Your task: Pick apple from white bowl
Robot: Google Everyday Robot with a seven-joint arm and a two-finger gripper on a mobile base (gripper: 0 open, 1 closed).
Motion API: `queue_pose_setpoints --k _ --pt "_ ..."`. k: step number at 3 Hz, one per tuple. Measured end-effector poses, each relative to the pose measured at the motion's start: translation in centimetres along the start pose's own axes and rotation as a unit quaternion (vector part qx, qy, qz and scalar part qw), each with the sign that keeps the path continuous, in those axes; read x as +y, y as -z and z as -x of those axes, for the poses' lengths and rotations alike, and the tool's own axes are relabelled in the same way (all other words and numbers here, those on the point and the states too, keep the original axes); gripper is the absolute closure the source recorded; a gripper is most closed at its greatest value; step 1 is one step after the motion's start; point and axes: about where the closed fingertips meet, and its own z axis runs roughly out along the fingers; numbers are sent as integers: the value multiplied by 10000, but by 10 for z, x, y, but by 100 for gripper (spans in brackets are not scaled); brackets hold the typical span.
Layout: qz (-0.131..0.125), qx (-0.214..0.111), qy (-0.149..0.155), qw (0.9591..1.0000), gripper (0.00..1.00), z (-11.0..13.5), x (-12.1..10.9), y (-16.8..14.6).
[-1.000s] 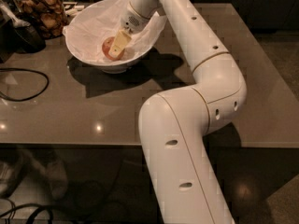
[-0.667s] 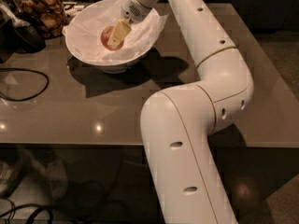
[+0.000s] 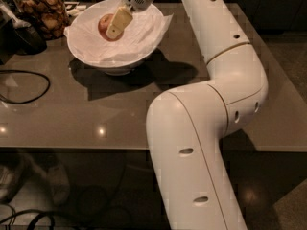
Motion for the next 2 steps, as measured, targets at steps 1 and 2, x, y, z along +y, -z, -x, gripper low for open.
queue_pose_setpoints --k 1,2 --pt "119 -454 209 9987 100 34 25 41" --pt "119 -454 209 9987 100 34 25 41"
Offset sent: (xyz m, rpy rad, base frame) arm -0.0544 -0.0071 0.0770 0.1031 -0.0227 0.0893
